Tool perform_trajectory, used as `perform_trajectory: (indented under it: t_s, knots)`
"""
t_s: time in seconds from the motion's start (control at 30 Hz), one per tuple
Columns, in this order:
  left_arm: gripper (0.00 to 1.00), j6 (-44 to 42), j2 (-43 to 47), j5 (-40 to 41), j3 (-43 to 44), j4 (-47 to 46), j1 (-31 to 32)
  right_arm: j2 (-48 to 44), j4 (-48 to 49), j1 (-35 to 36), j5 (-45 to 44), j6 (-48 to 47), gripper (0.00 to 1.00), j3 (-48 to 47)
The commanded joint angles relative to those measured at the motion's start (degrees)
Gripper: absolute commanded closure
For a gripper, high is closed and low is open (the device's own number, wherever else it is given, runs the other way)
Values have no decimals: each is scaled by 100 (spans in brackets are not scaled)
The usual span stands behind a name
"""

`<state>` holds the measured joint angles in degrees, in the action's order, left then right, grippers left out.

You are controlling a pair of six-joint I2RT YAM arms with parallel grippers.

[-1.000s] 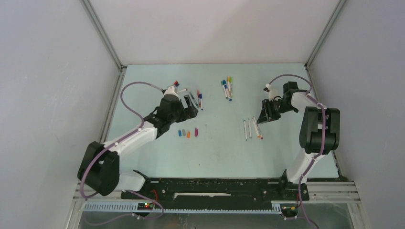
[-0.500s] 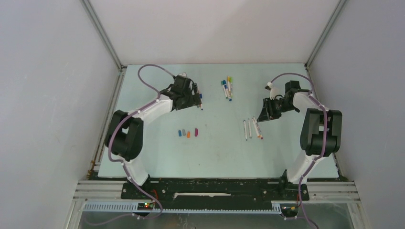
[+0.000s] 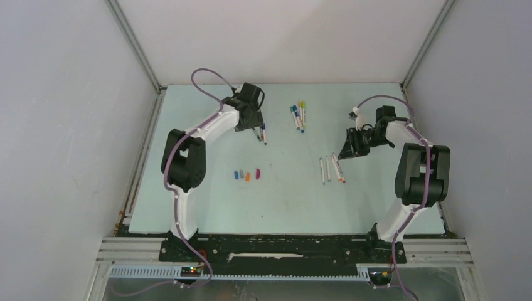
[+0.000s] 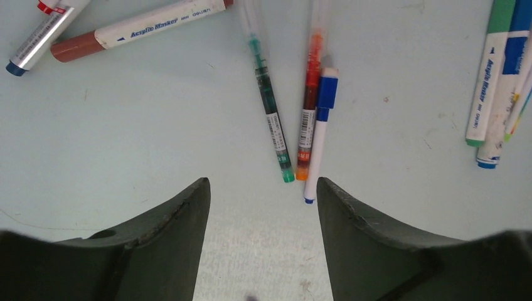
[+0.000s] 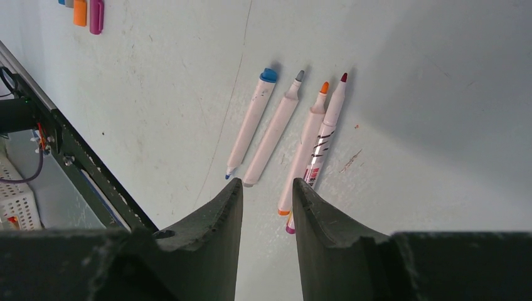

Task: Open the pen caps
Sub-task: Place the pen at the center of the board, then move the pen to the center of the board.

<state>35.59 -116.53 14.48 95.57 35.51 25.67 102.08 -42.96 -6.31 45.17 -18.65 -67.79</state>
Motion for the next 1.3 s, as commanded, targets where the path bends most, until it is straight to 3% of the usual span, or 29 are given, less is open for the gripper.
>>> perform_trajectory:
  t_s: [0.0,0.37,1.27]
  knots:
    - [36,38,-303,324,676,529,-36,-294,-23,-33,141,-94,63,-192]
    - [50,69,-1206,35,1887,927,-79,-308,-83,-105,203,-120,63,-233]
    - [62,189,-1814,-584,2082,1160,-203,-342,-98,-185,295,-120,63,-244]
